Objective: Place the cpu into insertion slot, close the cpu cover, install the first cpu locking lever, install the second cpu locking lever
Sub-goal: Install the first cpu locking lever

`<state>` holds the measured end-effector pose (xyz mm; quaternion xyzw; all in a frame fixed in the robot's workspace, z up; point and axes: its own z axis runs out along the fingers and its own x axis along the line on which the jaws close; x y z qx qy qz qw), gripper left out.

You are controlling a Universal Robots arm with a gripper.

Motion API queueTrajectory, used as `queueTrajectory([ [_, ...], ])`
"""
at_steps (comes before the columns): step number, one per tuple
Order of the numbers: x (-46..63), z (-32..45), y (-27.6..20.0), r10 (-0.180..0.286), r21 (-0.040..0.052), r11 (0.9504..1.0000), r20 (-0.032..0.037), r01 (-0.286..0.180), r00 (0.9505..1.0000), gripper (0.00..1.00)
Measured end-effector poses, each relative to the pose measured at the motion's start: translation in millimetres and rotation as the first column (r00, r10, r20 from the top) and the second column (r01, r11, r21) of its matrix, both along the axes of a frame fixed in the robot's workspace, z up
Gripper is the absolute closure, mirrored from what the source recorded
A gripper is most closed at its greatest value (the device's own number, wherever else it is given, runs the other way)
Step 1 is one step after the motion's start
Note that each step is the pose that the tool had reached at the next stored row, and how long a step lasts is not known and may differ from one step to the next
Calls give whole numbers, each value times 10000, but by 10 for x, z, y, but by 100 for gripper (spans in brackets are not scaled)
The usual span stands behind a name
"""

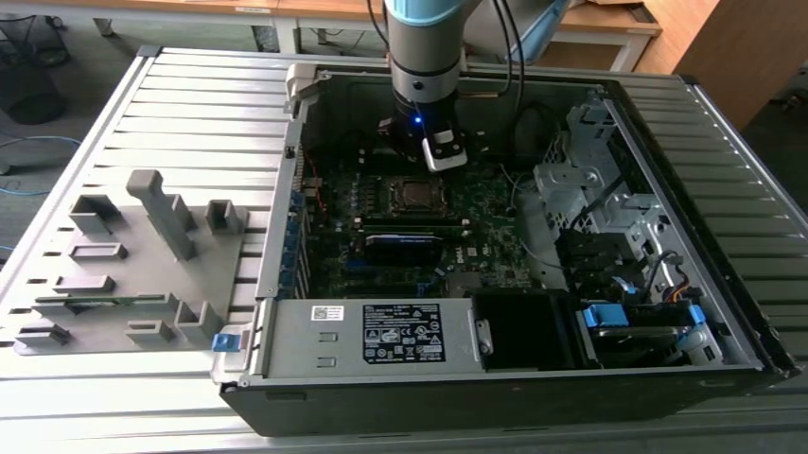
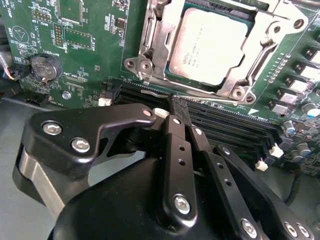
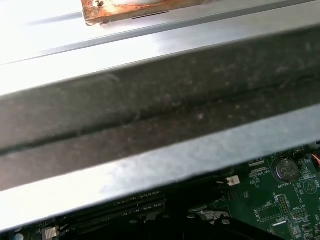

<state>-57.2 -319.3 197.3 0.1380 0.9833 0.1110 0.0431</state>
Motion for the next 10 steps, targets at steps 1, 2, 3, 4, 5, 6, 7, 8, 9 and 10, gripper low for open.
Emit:
queueTrajectory([
  [1,-5,0,0,0,0,10000,6,0,10000,89],
  [2,-10,0,0,0,-1,10000,10,0,10000,89],
  [3,-14,0,0,-1,-1,10000,14,1,10000,89],
  [4,-16,0,1,-1,-2,10000,17,1,10000,89],
  [5,-17,0,1,0,-2,10000,19,0,10000,89],
  [6,-17,0,1,1,-3,10000,21,-1,10000,89],
  [7,-17,-2,2,1,-4,10000,28,-1,10000,89],
  [8,-18,-6,2,-1,-7,10000,36,1,10000,89],
  [9,-17,-9,2,-1,-13,10000,40,1,10000,89],
  [10,-17,-13,2,0,-22,10000,42,0,10000,89],
])
